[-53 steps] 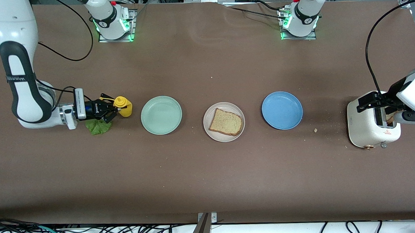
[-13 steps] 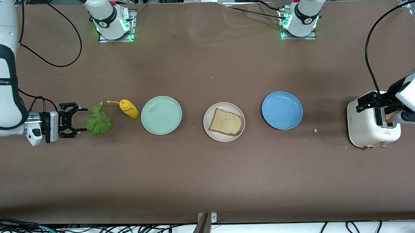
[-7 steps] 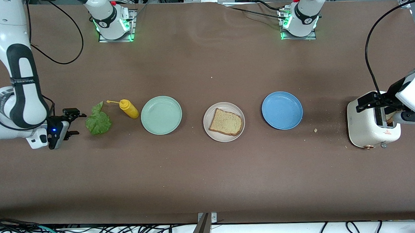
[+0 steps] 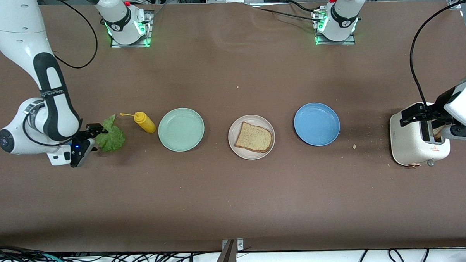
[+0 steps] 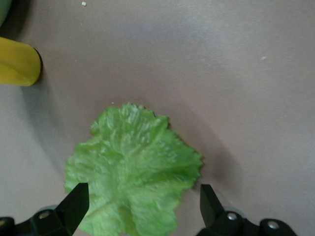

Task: Make sandwich in beige plate with both arms
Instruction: 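Lower the right gripper onto the green lettuce leaf and grasp it, then carry the lettuce with the right gripper onto the bread, then release the lettuce and withdraw the right gripper to its rest spot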

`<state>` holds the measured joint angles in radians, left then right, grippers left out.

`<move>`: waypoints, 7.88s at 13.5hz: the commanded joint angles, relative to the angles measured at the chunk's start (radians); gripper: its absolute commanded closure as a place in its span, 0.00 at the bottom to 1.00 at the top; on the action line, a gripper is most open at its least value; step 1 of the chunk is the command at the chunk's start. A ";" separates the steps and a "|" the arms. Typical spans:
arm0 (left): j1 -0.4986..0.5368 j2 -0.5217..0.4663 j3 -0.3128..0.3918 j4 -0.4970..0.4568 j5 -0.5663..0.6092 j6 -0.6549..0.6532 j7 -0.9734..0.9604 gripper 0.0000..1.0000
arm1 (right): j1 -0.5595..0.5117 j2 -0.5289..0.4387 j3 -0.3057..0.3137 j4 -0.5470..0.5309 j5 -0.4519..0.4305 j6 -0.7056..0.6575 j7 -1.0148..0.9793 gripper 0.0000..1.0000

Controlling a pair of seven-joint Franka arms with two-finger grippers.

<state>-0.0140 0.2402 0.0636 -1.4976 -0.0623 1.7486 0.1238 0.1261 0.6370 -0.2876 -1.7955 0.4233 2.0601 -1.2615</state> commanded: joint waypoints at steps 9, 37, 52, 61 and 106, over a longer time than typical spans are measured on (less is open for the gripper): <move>-0.007 -0.010 -0.001 -0.007 0.033 -0.006 -0.015 0.00 | 0.093 -0.002 -0.038 -0.091 -0.040 0.103 0.044 1.00; -0.007 -0.010 -0.005 -0.013 0.032 -0.006 -0.016 0.00 | 0.128 -0.023 -0.071 0.642 -0.267 -0.676 0.327 1.00; -0.007 -0.010 -0.007 -0.013 0.032 -0.006 -0.016 0.00 | 0.383 0.042 -0.033 0.631 0.304 -0.461 1.332 1.00; -0.007 -0.010 -0.007 -0.013 0.032 -0.006 -0.016 0.00 | 0.679 0.135 -0.033 0.513 0.527 0.133 1.830 1.00; 0.316 0.019 -0.002 -0.323 0.094 0.368 0.338 0.00 | 0.749 -0.379 -0.459 0.283 -0.262 -0.346 1.645 0.00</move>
<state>0.2825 0.2861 0.0755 -1.7705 0.0179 2.0772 0.4342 0.9879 0.3706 -0.8313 -1.5194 0.1866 1.7976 0.4064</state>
